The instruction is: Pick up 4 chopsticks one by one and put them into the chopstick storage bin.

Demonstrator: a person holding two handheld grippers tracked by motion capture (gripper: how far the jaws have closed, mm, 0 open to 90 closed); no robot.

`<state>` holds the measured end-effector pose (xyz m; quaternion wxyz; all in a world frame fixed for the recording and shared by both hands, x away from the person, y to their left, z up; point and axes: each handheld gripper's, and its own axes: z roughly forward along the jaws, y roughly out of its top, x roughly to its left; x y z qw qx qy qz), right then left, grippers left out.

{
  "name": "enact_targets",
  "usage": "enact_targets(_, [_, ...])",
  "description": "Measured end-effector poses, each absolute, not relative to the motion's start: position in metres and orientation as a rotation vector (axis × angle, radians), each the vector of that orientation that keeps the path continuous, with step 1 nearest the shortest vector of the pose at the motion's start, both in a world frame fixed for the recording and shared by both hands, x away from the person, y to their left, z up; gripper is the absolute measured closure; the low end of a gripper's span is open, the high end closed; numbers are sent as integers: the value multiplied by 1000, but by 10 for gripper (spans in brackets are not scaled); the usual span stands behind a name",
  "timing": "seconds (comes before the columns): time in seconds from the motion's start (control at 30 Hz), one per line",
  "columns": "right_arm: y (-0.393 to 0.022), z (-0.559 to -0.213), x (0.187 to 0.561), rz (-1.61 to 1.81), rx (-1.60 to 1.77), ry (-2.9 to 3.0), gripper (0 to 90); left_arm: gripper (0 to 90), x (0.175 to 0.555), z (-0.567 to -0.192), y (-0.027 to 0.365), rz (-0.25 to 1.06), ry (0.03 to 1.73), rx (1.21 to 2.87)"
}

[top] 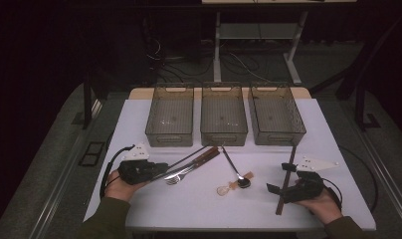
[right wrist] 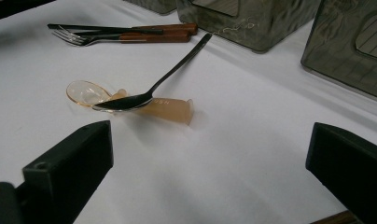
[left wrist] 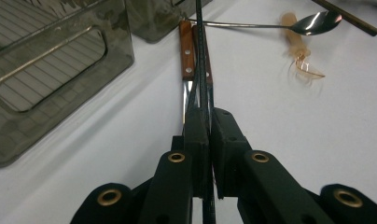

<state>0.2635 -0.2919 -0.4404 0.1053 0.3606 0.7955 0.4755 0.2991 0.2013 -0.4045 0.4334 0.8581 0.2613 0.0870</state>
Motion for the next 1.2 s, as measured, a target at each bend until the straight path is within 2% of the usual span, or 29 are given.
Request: enact_targets(1.2, [-295, -439, 264, 1478, 1094, 2331, 5, 851, 321, -379, 183, 209, 698, 2040])
